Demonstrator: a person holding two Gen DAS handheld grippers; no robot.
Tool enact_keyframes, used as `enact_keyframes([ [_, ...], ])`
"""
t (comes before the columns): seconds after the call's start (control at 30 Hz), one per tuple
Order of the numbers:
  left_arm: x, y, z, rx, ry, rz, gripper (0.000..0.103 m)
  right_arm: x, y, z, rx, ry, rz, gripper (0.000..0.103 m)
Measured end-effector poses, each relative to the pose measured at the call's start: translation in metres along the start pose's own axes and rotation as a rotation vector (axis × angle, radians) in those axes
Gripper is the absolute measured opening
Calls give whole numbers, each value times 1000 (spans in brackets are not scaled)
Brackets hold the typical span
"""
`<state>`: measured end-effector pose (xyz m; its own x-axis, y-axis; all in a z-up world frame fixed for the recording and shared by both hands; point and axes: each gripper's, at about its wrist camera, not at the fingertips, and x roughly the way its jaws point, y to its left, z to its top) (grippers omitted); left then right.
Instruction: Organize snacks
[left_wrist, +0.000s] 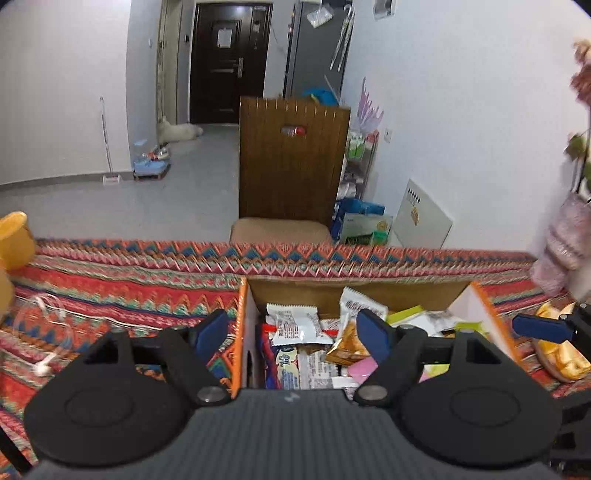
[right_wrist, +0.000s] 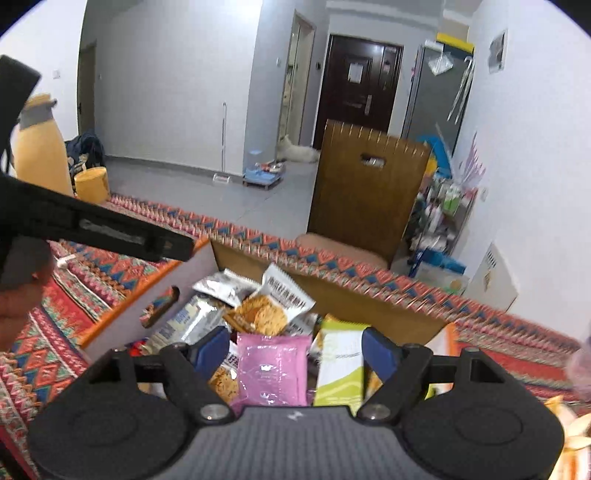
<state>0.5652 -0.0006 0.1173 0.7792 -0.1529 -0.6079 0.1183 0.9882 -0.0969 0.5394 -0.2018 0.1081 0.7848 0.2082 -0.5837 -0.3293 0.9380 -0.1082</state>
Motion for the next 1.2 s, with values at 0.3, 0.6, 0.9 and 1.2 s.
enact_keyframes([
  [0.3, -157, 2, -18, 79, -199, 43, 103, -132, -2, 10, -61, -115, -86, 103],
  [0.6, -293, -9, -90, 125, -335, 30, 103, -253, 7, -26, -44, -216, -97, 103],
  [0.9, -372, 4, -206, 125, -387, 7, 103, -363, 39, -111, -32, -324, -30, 103],
  [1.2, -427, 32, -324, 29, -411, 36, 103, -448, 80, -236, 36, -410, 6, 103],
])
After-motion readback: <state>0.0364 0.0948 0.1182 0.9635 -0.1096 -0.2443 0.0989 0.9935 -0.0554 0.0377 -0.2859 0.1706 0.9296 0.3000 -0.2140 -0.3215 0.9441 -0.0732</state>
